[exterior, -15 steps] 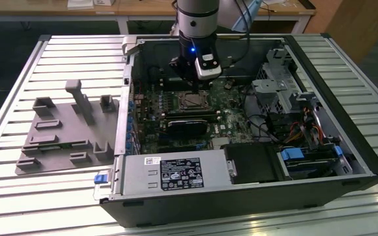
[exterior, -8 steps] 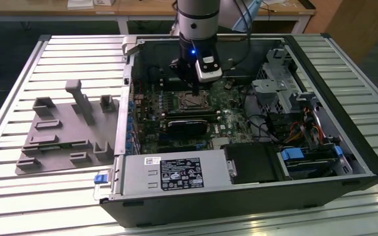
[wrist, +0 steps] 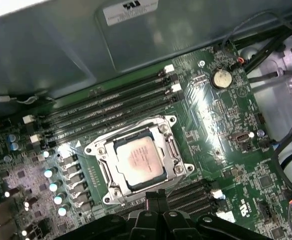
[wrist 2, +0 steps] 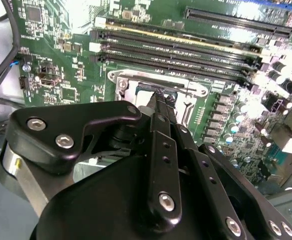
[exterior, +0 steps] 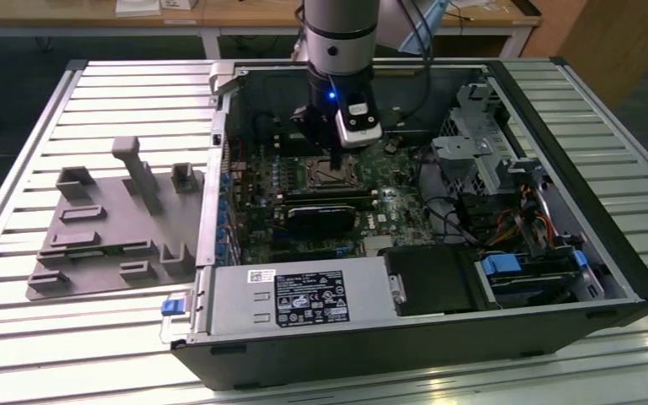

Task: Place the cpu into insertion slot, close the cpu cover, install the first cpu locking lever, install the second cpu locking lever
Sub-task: 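Install the second cpu locking lever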

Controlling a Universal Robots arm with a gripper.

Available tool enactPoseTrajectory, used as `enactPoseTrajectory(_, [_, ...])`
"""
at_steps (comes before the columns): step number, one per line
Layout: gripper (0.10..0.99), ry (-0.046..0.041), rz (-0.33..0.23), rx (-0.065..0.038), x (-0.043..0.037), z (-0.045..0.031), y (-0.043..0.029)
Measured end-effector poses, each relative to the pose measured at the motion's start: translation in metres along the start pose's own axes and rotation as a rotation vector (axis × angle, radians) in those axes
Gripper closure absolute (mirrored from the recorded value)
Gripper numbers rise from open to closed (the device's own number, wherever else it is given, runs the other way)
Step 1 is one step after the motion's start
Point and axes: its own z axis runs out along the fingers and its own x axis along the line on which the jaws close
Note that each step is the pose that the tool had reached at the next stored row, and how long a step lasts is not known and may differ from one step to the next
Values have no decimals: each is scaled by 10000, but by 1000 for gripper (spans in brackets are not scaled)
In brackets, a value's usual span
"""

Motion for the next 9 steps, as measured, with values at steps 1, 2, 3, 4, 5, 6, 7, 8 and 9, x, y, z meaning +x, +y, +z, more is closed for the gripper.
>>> enactPoseTrajectory(1, [980, 0, 0, 0, -2, 1, -13])
enactPoseTrajectory(2, [980, 0, 1, -1, -5, 2, -26])
enactPoseTrajectory(3, [980, 0, 0, -2, -8, 2, -39])
enactPoseTrajectory(4, [980, 0, -1, -1, -13, 3, -55])
enactPoseTrajectory(5, [980, 0, 0, 0, -16, 3, -69])
enactPoseTrajectory(6, [980, 0, 0, -1, -19, 3, -83])
enactPoseTrajectory(7, [980, 1, 0, -2, -23, 4, -99])
enactPoseTrajectory(8, [980, 2, 1, -7, -27, 6, -114])
enactPoseTrajectory(9, [980, 5, 1, -14, -28, 8, -126])
